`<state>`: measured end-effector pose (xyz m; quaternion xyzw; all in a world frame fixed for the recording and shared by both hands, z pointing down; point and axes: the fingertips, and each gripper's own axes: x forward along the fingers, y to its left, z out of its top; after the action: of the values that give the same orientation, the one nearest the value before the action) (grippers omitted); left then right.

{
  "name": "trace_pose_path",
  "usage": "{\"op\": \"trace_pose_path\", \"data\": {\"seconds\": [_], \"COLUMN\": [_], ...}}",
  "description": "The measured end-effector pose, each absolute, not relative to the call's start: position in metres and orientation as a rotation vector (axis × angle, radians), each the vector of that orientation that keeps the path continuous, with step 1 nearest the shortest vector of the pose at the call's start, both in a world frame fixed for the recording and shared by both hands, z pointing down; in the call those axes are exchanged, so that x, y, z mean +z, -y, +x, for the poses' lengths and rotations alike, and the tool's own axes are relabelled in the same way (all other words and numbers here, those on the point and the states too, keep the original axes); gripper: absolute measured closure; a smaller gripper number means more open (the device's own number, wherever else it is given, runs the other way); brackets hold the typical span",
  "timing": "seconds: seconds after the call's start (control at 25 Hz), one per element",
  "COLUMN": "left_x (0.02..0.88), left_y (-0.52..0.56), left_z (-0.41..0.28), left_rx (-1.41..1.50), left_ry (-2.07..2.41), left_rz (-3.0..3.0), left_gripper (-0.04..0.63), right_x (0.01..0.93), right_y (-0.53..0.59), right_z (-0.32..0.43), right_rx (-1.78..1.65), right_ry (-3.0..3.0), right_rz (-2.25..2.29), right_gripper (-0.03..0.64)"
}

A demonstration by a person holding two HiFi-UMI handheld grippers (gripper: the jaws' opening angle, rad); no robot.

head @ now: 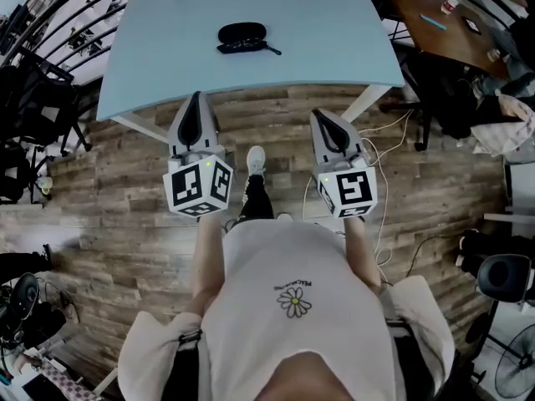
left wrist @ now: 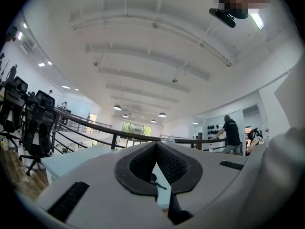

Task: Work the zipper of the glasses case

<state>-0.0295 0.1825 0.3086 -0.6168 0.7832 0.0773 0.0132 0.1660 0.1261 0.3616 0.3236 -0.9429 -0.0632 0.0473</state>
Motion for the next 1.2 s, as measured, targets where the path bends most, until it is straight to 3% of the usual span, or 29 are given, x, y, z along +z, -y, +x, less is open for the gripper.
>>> {"op": "trace_pose_path", "data": {"seconds": [0.72,1.2], "left_x": [0.294,0.326], "left_y": [0.043,0.077], "left_z": [-0.211,-0.228], "left_rx": [0.239,0.224], "left_ry": [-2.295,-2.363], "left_rz": [-2.068,-2.080], "left_gripper": [0.580,0.580], "right_x": [0.337,0.357], "right_y": [0.109,0.144], "right_z": [-0.016,-0.045], "right_rx": [-0.261,-0.178], "right_ry": [2.781,2.779], "right_rz": [1.136,1.042], "right_gripper": [0.609,0.609]}}
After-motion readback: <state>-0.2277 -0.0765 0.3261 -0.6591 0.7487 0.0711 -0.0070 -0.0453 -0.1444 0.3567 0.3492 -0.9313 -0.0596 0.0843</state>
